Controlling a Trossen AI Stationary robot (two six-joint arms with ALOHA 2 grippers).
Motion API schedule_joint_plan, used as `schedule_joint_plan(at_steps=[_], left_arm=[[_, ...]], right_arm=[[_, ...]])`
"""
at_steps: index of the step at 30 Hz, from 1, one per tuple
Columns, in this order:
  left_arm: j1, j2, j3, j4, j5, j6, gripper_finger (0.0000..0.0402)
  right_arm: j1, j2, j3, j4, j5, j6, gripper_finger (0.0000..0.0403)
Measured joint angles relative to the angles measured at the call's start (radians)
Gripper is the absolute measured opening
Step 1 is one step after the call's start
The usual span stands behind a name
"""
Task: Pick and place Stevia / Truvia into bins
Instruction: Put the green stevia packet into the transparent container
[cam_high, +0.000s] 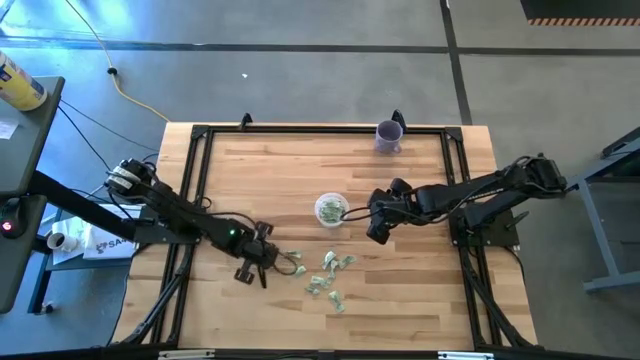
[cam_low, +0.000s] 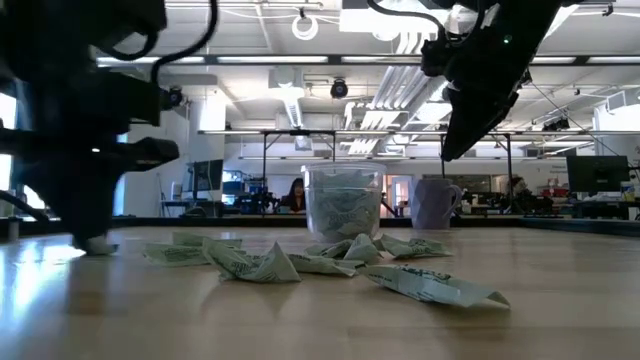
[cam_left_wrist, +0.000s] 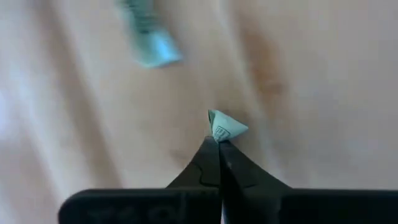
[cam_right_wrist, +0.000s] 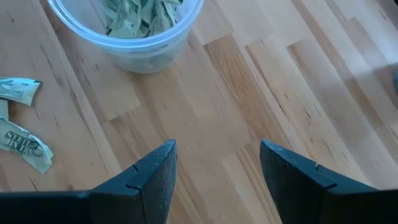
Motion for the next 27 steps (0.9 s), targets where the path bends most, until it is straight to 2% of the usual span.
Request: schedule_joint_plan(at_steps=[4, 7, 12, 14, 18, 23, 27], left_arm=[[0.082, 0.005, 0.028, -0.037, -0.108, -0.006, 0.0036], [0.167, 0.005, 0.088, -0.059, -0.139, 0.026, 0.0052], [0.296, 0.004, 0.224, -0.058, -0.143, 0.136, 0.0021], [0.34, 0.004, 0.284, -0.045, -0.14, 0.181, 0.0021], [0.418, 0.003, 0.386, 0.057, -0.088, 0.263, 0.0031], [0.492, 0.031, 0.453, 0.188, 0.063, 0.308, 0.0023], [0.511, 0.106, 0.49, 0.177, 0.124, 0.308, 0.0022]], right_arm=[[0.002, -0.014, 0.0, 0.003, 0.014, 0.015, 0.022], [0.01, -0.034, 0.0, 0.002, 0.056, 0.028, 0.0219], [0.016, -0.076, 0.001, -0.009, 0.113, 0.04, 0.021], [0.016, -0.093, 0.001, -0.028, 0.138, 0.058, 0.0206], [0.016, -0.111, 0.001, -0.058, 0.18, 0.078, 0.0198], [0.016, -0.111, 0.001, -0.075, 0.181, 0.078, 0.0191], [0.016, -0.111, 0.001, -0.076, 0.178, 0.082, 0.0188]])
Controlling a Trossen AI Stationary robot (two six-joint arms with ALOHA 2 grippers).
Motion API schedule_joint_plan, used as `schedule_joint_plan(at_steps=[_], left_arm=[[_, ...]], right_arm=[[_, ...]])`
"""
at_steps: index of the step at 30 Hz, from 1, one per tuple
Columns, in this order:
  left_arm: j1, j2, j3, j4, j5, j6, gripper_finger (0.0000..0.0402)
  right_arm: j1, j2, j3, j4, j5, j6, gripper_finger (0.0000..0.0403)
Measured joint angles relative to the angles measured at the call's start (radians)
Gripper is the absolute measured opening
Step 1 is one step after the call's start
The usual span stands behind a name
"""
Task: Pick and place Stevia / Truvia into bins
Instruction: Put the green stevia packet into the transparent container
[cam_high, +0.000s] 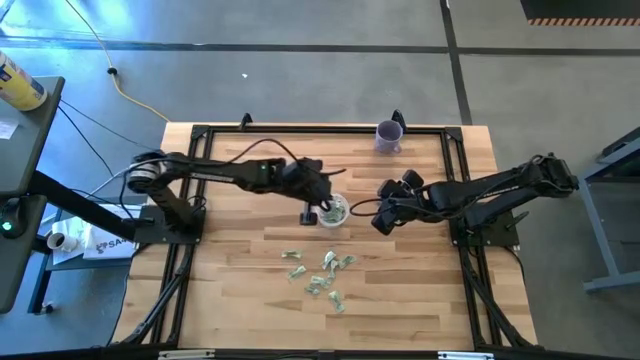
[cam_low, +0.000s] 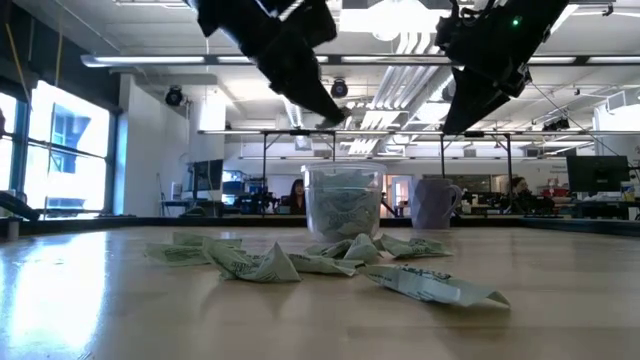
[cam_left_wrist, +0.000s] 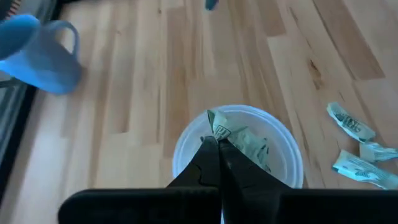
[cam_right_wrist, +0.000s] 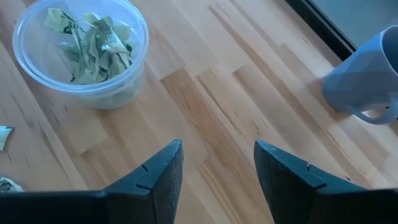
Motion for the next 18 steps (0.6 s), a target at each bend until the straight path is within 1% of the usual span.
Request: schedule_joint_plan(at_steps=[3, 8, 11, 18], left_arm=[[-0.003, 0.062, 0.02, 0.005, 0.018, 0.0, 0.003], [-0.003, 0.141, 0.04, -0.002, 0.04, -0.003, 0.0063], [-0.003, 0.152, 0.041, 0.004, 0.039, -0.012, 0.0079], [-0.007, 0.138, 0.041, -0.008, 0.038, -0.109, 0.0114]], right_arm=[[0.0, 0.0, 0.0, -0.004, -0.007, 0.008, 0.0189], [0.0, 0.0, 0.0, -0.013, -0.01, 0.023, 0.0189], [0.0, 0.0, 0.0, -0.013, -0.012, 0.024, 0.0186], [0.0, 0.0, 0.0, -0.012, 0.001, 0.025, 0.0189]])
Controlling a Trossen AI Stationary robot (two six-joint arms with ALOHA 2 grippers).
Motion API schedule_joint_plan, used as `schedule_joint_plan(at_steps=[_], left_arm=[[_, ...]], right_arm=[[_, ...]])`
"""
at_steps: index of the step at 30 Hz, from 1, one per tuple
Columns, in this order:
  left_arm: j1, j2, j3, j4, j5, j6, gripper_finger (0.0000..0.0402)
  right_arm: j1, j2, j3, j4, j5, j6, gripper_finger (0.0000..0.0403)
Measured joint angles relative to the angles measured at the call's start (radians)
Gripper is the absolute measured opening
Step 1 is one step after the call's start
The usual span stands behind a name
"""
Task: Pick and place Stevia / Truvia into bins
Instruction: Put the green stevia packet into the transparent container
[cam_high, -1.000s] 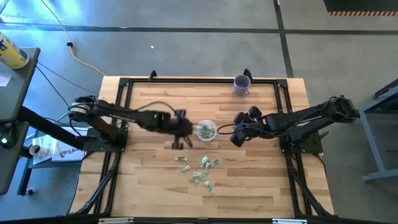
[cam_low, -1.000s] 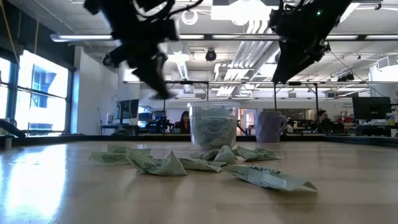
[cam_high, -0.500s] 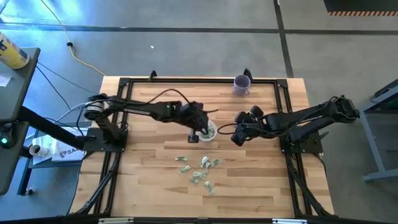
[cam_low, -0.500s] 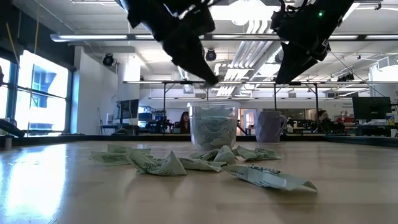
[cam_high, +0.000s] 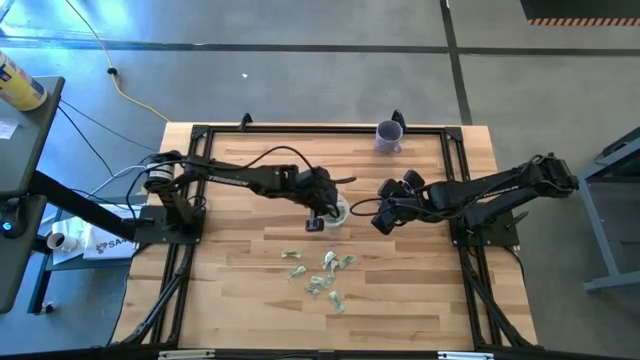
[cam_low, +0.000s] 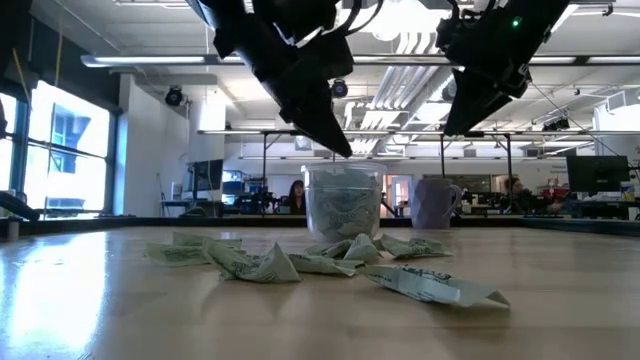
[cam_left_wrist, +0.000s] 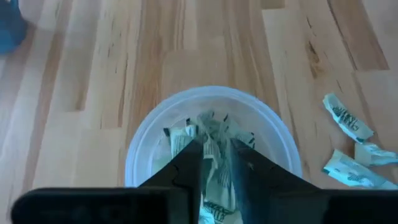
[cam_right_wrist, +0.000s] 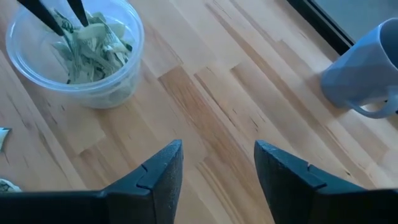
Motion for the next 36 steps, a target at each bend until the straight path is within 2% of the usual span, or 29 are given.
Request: schedule_joint_plan(at_steps=[7, 15, 23, 28, 30, 36], left_arm=[[-0.046, -0.104, 0.0, -0.251, -0.046, -0.08, 0.0143], [-0.127, -0.135, -0.03, -0.446, 0.0, -0.133, 0.0139], [-0.235, -0.12, -0.177, -0.329, 0.005, -0.198, 0.0164], [-0.316, -0.102, -0.191, -0.293, 0.001, -0.262, 0.0199], [-0.337, -0.086, -0.197, -0.273, -0.034, -0.273, 0.0209], [-0.347, -0.008, -0.196, -0.224, -0.103, -0.318, 0.022]], right_arm=[[0.0, 0.0, -0.001, 0.0, 0.004, -0.006, 0.0188], [-0.003, 0.005, -0.002, 0.008, 0.011, -0.035, 0.0189], [-0.003, 0.005, -0.002, 0.005, -0.022, -0.088, 0.0194], [-0.002, 0.005, -0.002, 0.005, -0.025, -0.089, 0.0198], [-0.002, 0.005, -0.002, 0.006, -0.034, -0.089, 0.0197], [-0.002, 0.005, -0.002, 0.007, -0.073, -0.074, 0.0201]])
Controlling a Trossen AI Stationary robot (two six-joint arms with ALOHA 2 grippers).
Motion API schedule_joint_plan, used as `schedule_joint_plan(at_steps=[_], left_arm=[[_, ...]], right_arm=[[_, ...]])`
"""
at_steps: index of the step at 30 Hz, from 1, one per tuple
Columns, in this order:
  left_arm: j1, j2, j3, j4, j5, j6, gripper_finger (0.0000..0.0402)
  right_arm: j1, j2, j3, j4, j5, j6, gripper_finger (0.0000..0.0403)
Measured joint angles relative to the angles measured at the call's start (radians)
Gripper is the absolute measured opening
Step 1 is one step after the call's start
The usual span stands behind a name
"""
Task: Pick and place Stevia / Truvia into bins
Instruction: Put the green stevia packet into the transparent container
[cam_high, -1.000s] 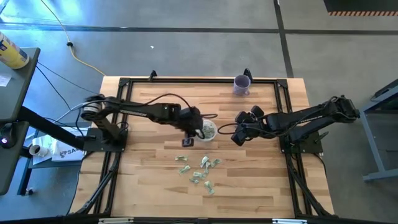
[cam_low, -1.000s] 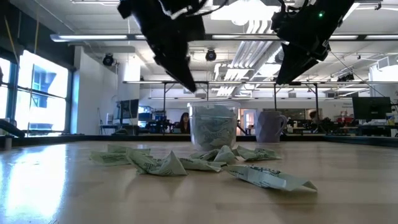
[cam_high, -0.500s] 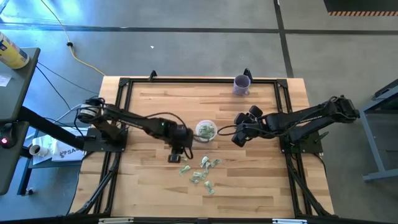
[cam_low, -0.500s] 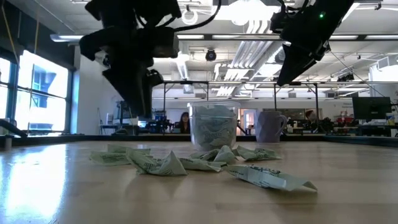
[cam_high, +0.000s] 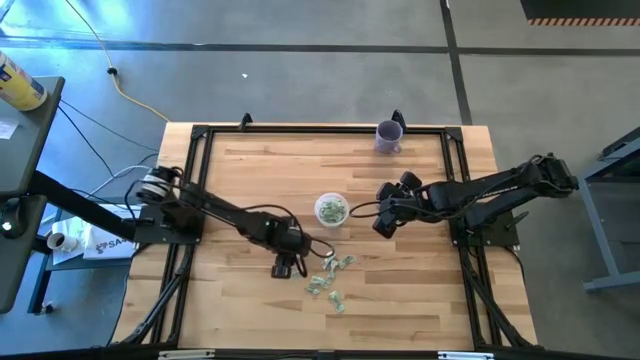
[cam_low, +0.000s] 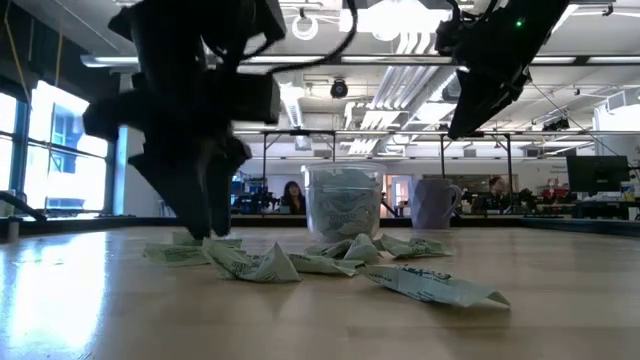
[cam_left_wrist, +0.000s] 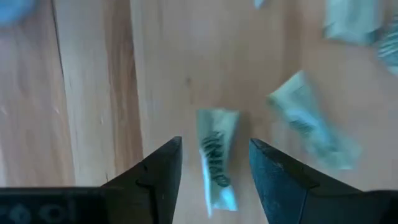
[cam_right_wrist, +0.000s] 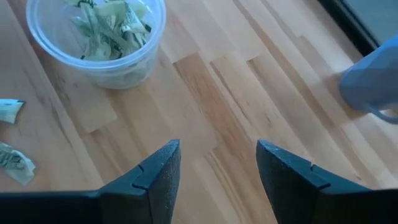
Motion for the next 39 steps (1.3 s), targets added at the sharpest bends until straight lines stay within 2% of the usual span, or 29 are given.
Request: schedule_joint_plan(at_steps=[6, 8, 11, 18, 20, 25, 29, 31, 35, 39], left_arm=[[0.014, 0.06, 0.005, -0.01, 0.008, -0.001, 0.0219], [0.018, 0.065, 0.007, -0.018, 0.009, 0.002, 0.0207], [0.028, 0.066, 0.005, -0.019, 0.01, 0.008, 0.0166], [0.085, 0.044, 0.005, -0.038, 0.006, 0.056, 0.0024], [0.112, 0.03, 0.012, -0.068, -0.026, 0.069, 0.0021], [0.199, -0.057, 0.106, -0.151, -0.086, 0.147, 0.0045], [0.27, -0.111, 0.196, -0.151, -0.085, 0.24, 0.002], [0.307, -0.125, 0.236, -0.108, -0.041, 0.286, 0.002], [0.375, -0.098, 0.252, 0.035, 0.134, 0.327, 0.0029], [0.398, -0.026, 0.251, 0.106, 0.205, 0.323, 0.0029]], right_arm=[[0.0, 0.0, 0.0, 0.001, -0.019, 0.022, 0.02], [0.0, 0.0, 0.0, 0.001, -0.02, 0.028, 0.02], [0.0, 0.0, 0.0, 0.001, -0.007, 0.046, 0.0202], [0.0, 0.0, 0.0, 0.006, 0.051, 0.048, 0.0196], [0.0, -0.002, 0.0, 0.019, 0.082, 0.049, 0.0193], [0.0, -0.003, 0.0, 0.053, 0.151, 0.048, 0.0185], [-0.018, -0.003, 0.0, 0.058, 0.196, 0.046, 0.0178], [-0.039, -0.003, 0.0, 0.058, 0.198, 0.032, 0.0176], [-0.093, -0.003, 0.0, 0.062, 0.186, -0.024, 0.0178], [-0.134, -0.004, 0.001, 0.066, 0.185, -0.067, 0.0177]])
